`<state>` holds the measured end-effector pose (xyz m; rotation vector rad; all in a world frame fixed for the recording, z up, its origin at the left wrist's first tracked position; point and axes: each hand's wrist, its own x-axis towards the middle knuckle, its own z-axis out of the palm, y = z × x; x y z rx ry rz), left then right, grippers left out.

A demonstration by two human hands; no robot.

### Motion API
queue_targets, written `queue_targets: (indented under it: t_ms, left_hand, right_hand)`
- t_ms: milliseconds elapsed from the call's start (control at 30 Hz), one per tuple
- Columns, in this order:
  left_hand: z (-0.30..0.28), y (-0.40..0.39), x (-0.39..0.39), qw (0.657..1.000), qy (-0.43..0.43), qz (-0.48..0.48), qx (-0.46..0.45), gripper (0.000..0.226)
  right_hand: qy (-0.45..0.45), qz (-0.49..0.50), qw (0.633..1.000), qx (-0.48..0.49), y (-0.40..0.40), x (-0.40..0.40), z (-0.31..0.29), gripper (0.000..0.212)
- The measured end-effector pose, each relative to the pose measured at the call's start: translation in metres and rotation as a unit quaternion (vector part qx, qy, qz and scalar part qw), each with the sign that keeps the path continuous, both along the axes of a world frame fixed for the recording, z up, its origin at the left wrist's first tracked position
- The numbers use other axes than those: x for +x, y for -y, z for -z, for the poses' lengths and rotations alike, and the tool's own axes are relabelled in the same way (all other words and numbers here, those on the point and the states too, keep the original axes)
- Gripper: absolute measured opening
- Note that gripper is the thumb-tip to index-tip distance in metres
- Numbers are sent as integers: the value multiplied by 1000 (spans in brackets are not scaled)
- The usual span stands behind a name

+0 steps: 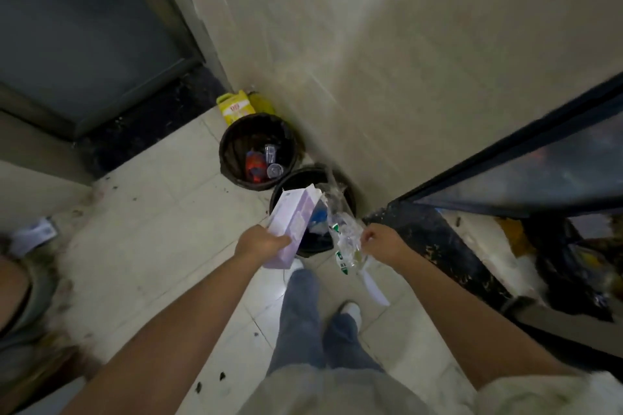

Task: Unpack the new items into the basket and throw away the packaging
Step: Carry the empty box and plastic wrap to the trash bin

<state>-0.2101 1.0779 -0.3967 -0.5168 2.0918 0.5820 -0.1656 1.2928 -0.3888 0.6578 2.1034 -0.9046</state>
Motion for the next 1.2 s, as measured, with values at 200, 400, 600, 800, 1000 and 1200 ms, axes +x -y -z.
queue_targets:
  t_ms: [200,400,600,800,1000,1200]
  left_hand:
    - [59,27,-36,996,77,-47,9,69]
    - [146,29,-59,991,116,-67,25,67]
    - [231,23,-70,986,113,-116,37,64]
    - [292,12,-75,990,96,-96,35,60]
    - [322,1,-80,990,94,-88,60,60]
    - [318,-3,-86,988,139,-14,70,51]
  right_hand:
    - [40,6,999,6,33,-56,61,20]
    - [105,58,992,43,48,-84,142,26]
    - [148,9,986,77,55,-99,225,22]
    - [234,70,963,114,60,-98,282,34]
    - [199,95,969,111,63,-104,317,32]
    - [159,36,987,-7,65,-103,311,40]
